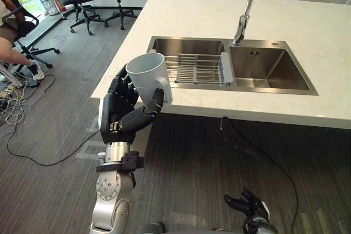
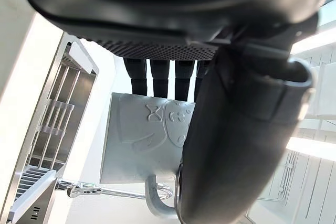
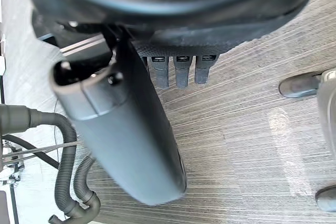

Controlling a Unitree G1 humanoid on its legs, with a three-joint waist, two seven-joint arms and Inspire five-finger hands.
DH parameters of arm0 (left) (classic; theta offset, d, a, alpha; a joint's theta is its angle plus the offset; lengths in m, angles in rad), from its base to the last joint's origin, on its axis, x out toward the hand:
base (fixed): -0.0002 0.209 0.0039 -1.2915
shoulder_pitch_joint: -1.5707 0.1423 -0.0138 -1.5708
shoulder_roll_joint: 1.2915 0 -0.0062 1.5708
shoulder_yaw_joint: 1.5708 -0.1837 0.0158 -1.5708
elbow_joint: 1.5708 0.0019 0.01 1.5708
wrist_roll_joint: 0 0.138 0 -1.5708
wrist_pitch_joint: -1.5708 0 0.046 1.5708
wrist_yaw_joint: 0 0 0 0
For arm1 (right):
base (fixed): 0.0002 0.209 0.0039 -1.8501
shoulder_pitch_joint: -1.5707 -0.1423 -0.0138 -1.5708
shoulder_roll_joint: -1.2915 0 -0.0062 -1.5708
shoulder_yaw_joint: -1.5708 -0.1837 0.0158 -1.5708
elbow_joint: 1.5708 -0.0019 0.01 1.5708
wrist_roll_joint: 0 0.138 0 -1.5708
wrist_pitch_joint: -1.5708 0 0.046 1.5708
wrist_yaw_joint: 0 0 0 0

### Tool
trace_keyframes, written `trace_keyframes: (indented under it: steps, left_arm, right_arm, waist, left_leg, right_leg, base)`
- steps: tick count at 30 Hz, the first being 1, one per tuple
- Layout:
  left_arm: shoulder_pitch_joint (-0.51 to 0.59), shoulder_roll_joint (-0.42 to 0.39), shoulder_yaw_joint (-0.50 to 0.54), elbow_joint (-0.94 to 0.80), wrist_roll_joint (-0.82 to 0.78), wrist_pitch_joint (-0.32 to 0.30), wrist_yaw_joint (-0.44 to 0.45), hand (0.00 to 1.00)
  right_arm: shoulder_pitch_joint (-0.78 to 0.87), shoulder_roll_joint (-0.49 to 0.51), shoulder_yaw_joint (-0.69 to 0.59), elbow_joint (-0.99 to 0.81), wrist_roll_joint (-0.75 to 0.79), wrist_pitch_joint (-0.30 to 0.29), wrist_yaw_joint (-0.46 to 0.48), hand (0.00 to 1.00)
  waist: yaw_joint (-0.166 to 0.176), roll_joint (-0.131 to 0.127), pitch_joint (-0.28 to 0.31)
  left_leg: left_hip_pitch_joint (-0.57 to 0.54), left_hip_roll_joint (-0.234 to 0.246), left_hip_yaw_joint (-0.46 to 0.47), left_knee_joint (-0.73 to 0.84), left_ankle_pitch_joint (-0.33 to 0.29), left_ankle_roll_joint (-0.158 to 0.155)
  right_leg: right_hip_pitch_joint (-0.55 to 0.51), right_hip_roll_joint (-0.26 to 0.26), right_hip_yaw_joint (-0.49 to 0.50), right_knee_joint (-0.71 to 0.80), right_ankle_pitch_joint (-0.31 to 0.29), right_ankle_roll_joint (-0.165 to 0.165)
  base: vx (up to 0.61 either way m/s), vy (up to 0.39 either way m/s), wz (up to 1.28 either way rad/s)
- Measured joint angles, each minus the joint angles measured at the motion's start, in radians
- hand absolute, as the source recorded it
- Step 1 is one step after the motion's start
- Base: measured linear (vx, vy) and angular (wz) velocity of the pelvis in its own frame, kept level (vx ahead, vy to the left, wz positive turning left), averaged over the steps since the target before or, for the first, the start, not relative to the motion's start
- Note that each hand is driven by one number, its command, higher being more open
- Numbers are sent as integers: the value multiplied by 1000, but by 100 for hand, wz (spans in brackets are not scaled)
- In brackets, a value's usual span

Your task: Walk over to the sink, pick up the cup, carry it to the dishwasher, place the cup inside the dishwasher, then close the dishwasher door

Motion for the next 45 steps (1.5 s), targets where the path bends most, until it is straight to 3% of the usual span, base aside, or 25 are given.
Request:
trace_keyframes:
  steps: [3, 6, 8, 9, 10, 12, 14, 15, 16, 18, 20, 23, 26, 28, 30, 35, 38, 39, 40, 42, 45]
  left_arm:
    - [3, -2, -7, -2, 1, 4, -2, 30]
    - [15, -6, -7, -42, 1, 13, -5, 30]
    - [23, -7, -4, -66, 1, 13, 0, 30]
    - [23, -9, -3, -78, 2, 12, 2, 30]
    - [22, -9, -3, -82, 2, 10, 2, 30]
    - [23, -20, 9, -90, 2, 6, 18, 30]
    - [24, -42, 16, -91, 2, 5, 29, 30]
    - [28, -48, 16, -91, 1, 2, 36, 30]
    - [50, -63, 14, -86, 1, 4, 36, 30]
    - [91, -87, 13, -91, -1, 4, 36, 30]
    - [102, -103, 2, -91, -6, 13, 35, 30]
    - [118, -104, -1, -94, -39, 12, 34, 30]
    - [113, -102, 5, -97, -40, 7, 27, 30]
    - [107, -96, 4, -95, -39, 8, 16, 30]
    - [97, -64, 5, -85, -39, 9, 11, 30]
    - [105, -45, 27, -45, -39, 18, -3, 30]
    - [106, -32, -5, -47, -39, 21, -36, 30]
    - [105, -23, -19, -55, -37, 29, -46, 30]
    - [106, -16, -35, -56, -36, 38, -50, 30]
    - [106, -17, -48, -61, -36, 41, -51, 30]
    - [90, -20, -52, -66, -37, 41, -51, 30]
  right_arm:
    - [-18, -4, -1, 12, -1, 0, -1, 90]
    - [-22, -4, 0, 3, -7, 2, -3, 90]
    - [-14, -2, 4, -25, -11, 4, -3, 90]
    - [-10, 2, 11, -48, -11, 5, -4, 90]
    - [-6, 4, 25, -68, -11, 9, -3, 90]
    - [-7, 9, 46, -119, -11, 11, -2, 90]
    - [-7, 11, 58, -174, -11, 9, -5, 90]
    - [-3, 11, 64, -199, -11, 8, -7, 90]
    - [-3, -2, 68, -203, -11, 8, -8, 90]
    - [3, -6, 83, -227, -11, 8, -17, 90]
    - [10, -5, 89, -255, -11, 8, -20, 90]
    - [32, -5, 101, -308, -14, 0, -28, 90]
    - [19, -26, 96, -315, -44, -12, -40, 90]
    - [7, -37, 81, -293, -51, -12, -40, 90]
    - [-14, -39, 51, -219, -51, -10, -40, 90]
    - [-40, -43, 17, -133, -51, -4, -38, 90]
    - [-45, -41, 20, -112, -55, 4, -32, 90]
    - [-45, -33, 22, -112, -68, 10, -25, 90]
    - [-42, -29, 28, -108, -81, 13, -21, 90]
    - [-35, -19, 48, -125, -89, 14, -17, 90]
    - [-2, 16, 83, -187, -89, 14, -4, 90]
  waist:
    - [4, -5, 3]
    - [-2, -26, 22]
    - [-2, -31, 30]
    - [-2, -30, 35]
    - [-10, -20, 38]
    - [-2, -25, 37]
    - [-2, -25, 37]
    - [-8, -40, 29]
    - [-9, -19, 26]
    - [15, 2, 11]
    - [12, 10, 8]
    - [29, 9, 8]
    - [31, 4, 2]
    - [25, 7, 0]
    - [25, -17, 12]
    - [35, -34, 17]
    - [18, -44, 24]
    - [6, -66, 34]
    - [-6, -66, 36]
    - [-4, -63, 37]
    - [-7, -59, 38]
  left_leg:
    - [-6, 4, -2, 45, -33, 3]
    - [-19, -21, -38, 122, -93, 7]
    - [-20, -36, -83, 134, -106, 22]
    - [-16, -45, -125, 132, -106, 33]
    - [-21, -46, -165, 133, -102, 42]
    - [-30, -48, -210, 133, -102, 40]
    - [-45, -58, -268, 145, -110, 22]
    - [-62, -72, -308, 176, -126, -3]
    - [-66, -62, -350, 200, -143, -18]
    - [-70, -39, -383, 199, -129, -37]
    - [-94, -15, -337, 237, -105, -27]
    - [-95, 68, -97, 310, -90, -4]
    - [-120, 109, 92, 306, -89, 6]
    - [-121, 103, 167, 271, -78, 22]
    - [-93, 68, 234, 184, -61, 51]
    - [-33, 7, 202, 103, -61, 61]
    - [9, -32, 157, 85, -72, 76]
    - [31, -57, 125, 87, -81, 86]
    - [38, -64, 86, 95, -90, 97]
    - [45, -66, 39, 105, -110, 110]
    - [51, -64, -59, 128, -131, 84]
  right_leg:
    - [-12, -6, 4, 58, -30, -5]
    - [-44, -41, -4, 231, -121, -19]
    - [-92, -48, 51, 369, -126, -43]
    - [-156, -37, 103, 490, -128, -101]
    - [-182, -2, 160, 518, -170, -111]
    - [-220, 48, 237, 486, -207, -97]
    - [-233, 88, 297, 410, -204, -89]
    - [-224, 87, 298, 352, -171, -48]
    - [-199, 94, 247, 361, -177, -38]
    - [-177, 106, 186, 355, -188, -61]
    - [-122, 110, 106, 319, -188, -65]
    - [-27, 122, 22, 309, -188, -65]
    - [37, 121, -41, 216, -188, -65]
    - [44, 108, -83, 197, -189, -66]
    - [71, 89, -125, 166, -189, -66]
    - [107, 57, -143, 202, -189, -63]
    - [-6, -17, -141, 556, -176, -50]
    - [-74, -42, -98, 730, -116, -73]
    - [-139, -36, -28, 839, -128, -85]
    - [-223, 11, 75, 866, -194, -83]
    - [-296, 88, 206, 701, -235, -73]
  base:
    - [-51, 36, -1]
    - [-39, 25, 31]
    - [4, 18, 63]
    - [57, 3, 86]
    - [75, -16, 88]
    - [108, -110, 84]
    - [118, -191, 105]
    - [170, -275, 134]
    - [194, -280, 121]
    - [261, -288, 94]
    - [213, -242, 118]
    - [127, -156, 93]
    - [133, -42, 91]
    - [84, 25, 91]
    - [87, 54, 105]
    - [66, 15, 45]
    - [59, 67, 51]
    - [130, 47, 86]
    - [140, 27, 89]
    - [142, -3, 86]
    - [156, -64, 92]
